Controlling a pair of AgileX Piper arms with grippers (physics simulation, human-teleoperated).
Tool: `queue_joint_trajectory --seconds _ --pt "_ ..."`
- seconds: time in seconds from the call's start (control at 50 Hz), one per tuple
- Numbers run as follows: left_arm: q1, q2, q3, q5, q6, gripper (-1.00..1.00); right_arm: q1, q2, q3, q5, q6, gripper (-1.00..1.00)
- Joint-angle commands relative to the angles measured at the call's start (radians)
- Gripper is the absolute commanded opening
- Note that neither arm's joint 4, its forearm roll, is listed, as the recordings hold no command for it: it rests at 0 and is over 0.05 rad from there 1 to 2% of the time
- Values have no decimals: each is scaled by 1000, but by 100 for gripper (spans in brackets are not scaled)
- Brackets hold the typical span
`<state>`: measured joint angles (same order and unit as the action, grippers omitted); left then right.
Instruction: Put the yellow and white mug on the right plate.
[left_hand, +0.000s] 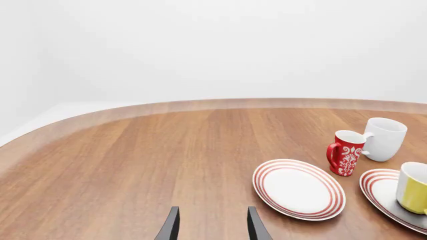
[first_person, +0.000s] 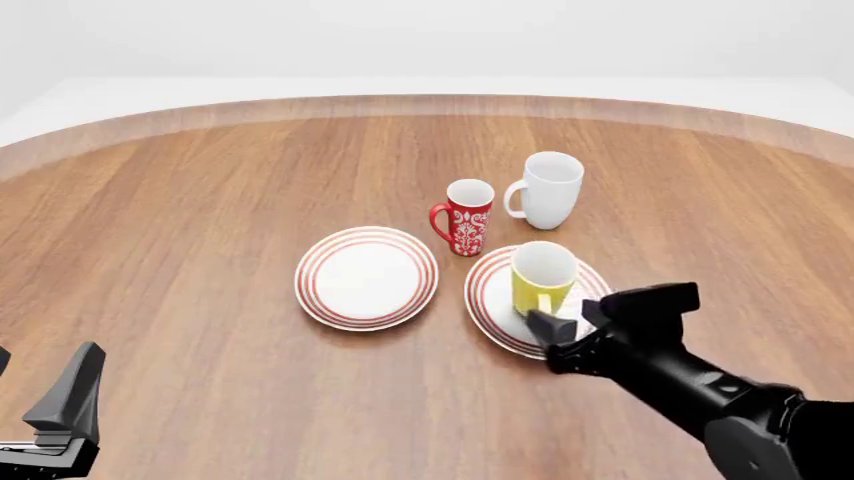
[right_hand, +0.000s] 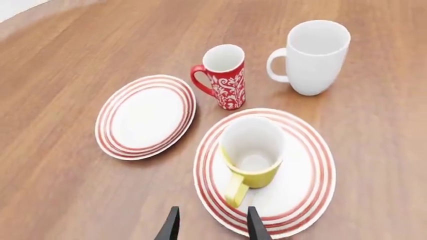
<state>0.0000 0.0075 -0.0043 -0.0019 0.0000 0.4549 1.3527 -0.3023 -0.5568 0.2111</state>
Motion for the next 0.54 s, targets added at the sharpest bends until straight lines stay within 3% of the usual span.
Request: queue_joint_trajectory --seconds 0.02,0.22,0.24,0.54 --pt "0 0 0 0 0 100 0 -162 38 85 0 100" --pt "0 0 0 0 0 100 28 -290 18 203 0 100" --pt "0 0 0 0 0 100 27 -333 5 250 -1 100" --pt "0 0 0 0 0 100 36 -488 -26 386 -30 100"
